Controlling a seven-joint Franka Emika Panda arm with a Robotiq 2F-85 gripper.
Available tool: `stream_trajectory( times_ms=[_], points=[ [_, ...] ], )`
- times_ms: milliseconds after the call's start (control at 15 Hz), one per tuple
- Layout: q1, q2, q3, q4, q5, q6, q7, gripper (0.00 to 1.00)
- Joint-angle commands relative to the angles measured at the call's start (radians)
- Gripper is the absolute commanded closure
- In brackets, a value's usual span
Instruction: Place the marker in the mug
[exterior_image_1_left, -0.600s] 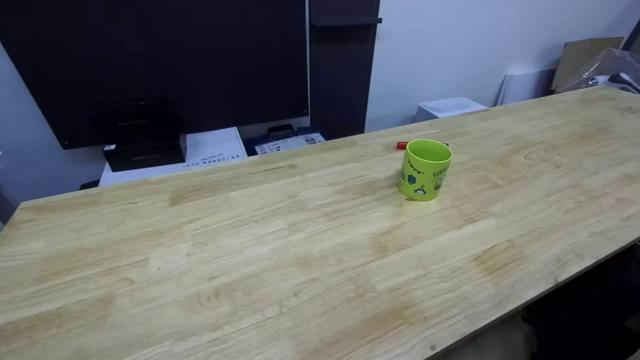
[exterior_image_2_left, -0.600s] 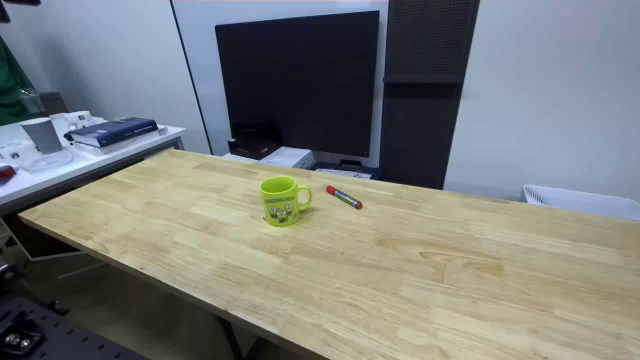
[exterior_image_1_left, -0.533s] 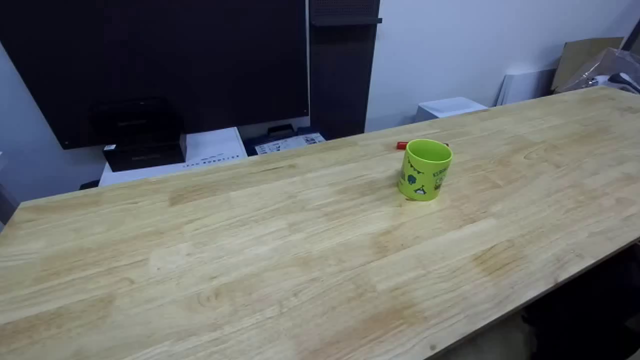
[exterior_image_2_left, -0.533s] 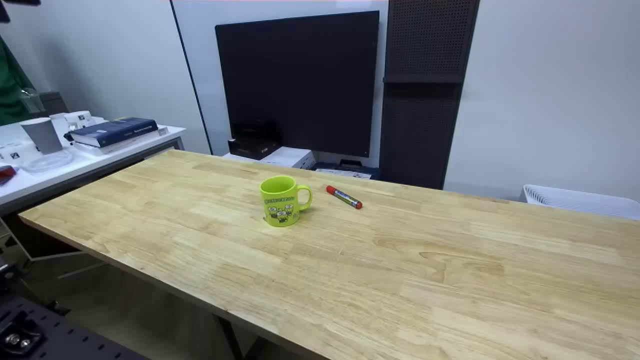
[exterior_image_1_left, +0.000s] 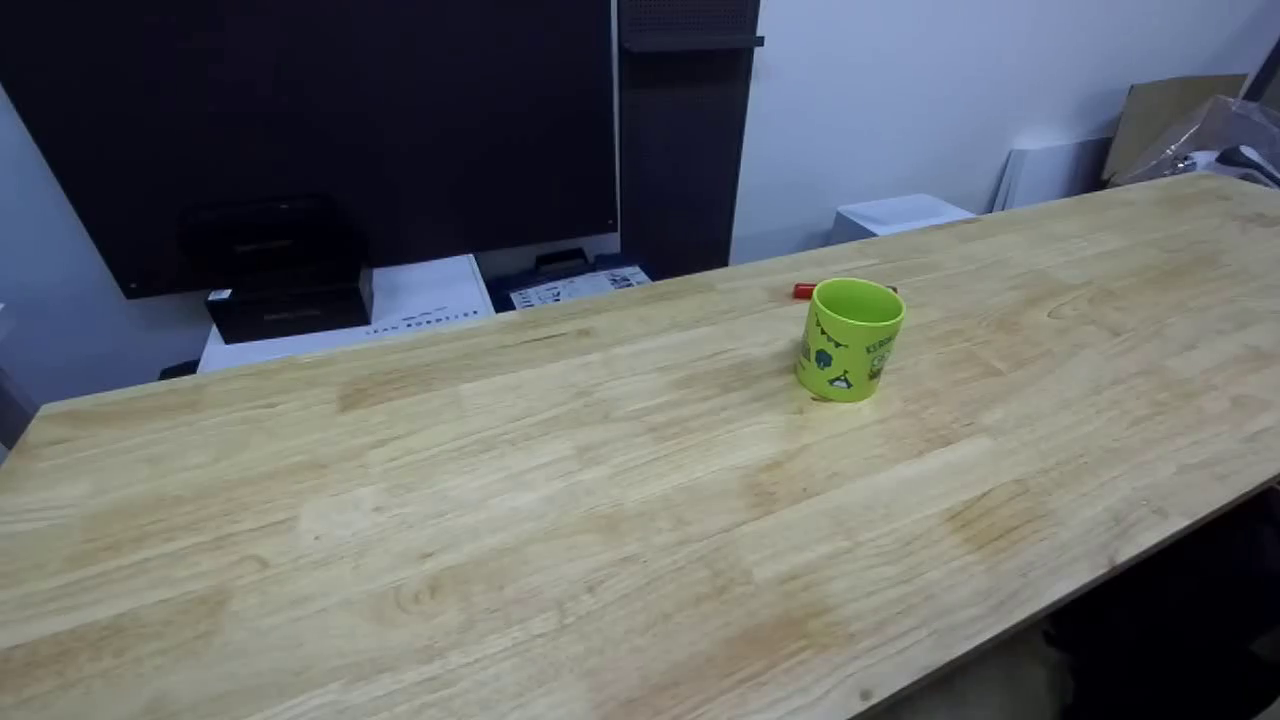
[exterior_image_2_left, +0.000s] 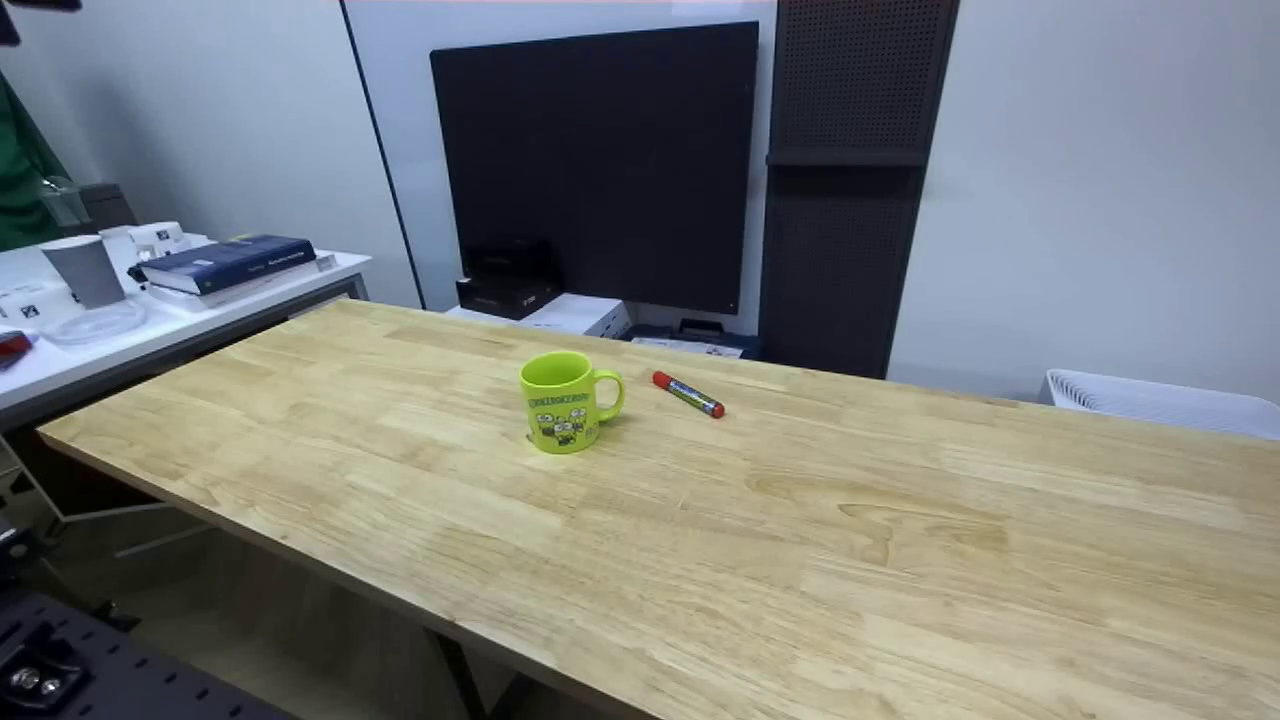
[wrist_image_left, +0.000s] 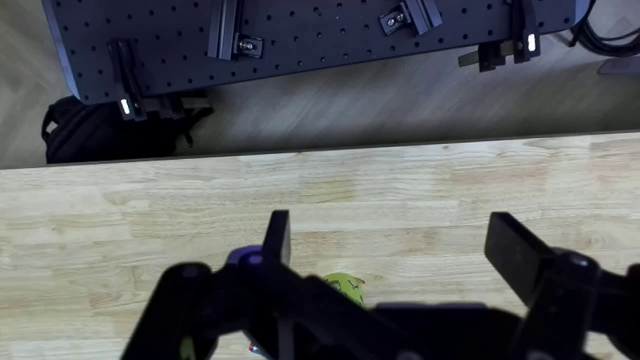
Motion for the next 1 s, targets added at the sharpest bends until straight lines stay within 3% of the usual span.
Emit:
stream_trajectory(
  times_ms=[0, 267, 600, 933],
  points=[
    [-0.004, 0.0, 0.003, 0.002, 0.002, -0.002, -0.003, 0.0],
    [-0.041, 0.029, -0.014, -0.001, -0.061, 0.125, -0.026, 0.0],
    [-0.125, 0.213, -0.139, 0.019, -0.189, 0.401, -0.159, 0.0],
    [-0.11, 0.497, -0.328, 0.125, -0.195, 0.526, -0.52, 0.0]
  ],
)
